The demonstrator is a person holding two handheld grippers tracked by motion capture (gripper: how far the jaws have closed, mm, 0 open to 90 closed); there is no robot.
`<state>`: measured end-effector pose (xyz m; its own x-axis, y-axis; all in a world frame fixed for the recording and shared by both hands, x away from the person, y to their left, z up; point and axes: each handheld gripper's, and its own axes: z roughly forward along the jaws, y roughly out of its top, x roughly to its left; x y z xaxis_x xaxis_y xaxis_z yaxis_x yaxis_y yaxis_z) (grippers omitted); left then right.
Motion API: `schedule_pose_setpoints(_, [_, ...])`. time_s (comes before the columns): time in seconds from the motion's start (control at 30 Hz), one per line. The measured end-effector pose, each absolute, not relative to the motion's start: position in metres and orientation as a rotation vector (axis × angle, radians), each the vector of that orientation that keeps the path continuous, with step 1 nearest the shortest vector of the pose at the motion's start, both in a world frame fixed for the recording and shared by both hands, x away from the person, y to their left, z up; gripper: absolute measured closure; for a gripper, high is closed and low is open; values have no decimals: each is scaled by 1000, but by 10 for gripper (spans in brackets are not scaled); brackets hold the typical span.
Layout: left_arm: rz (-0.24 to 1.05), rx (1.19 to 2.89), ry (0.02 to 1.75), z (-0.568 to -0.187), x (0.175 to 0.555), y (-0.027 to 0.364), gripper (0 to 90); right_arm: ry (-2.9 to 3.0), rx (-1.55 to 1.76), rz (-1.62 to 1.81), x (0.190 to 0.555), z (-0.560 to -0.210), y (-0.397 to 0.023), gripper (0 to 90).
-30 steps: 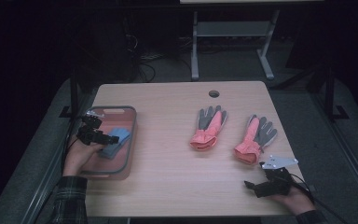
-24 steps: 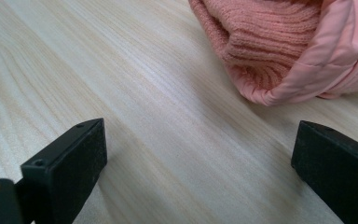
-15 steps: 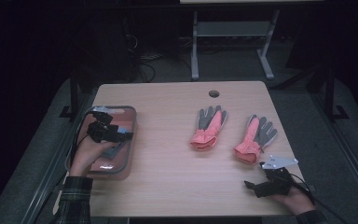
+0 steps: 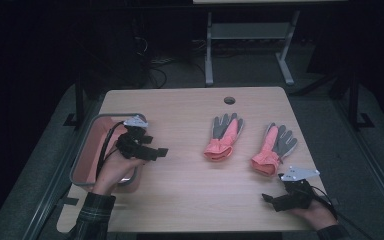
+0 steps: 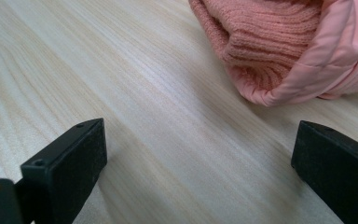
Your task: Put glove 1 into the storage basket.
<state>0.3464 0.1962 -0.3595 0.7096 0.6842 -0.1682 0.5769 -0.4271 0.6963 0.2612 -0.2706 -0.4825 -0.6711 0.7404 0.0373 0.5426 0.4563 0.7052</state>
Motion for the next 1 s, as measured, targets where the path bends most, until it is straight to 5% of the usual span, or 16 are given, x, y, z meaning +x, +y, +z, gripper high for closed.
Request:
schedule_pose_setpoints(0.37, [172, 2202, 836, -384, 321, 141, 184, 2438, 1096, 1029, 262, -482, -271, 27])
schedule_pose_setpoints(0.67, [192, 2226, 762, -415, 304, 134, 161, 2450, 1108, 1001, 262, -481, -270, 42])
schedule_pose_setpoints(1.0, [208, 2284, 705, -450, 281, 145, 136, 2499, 1132, 990, 260, -456, -281, 390])
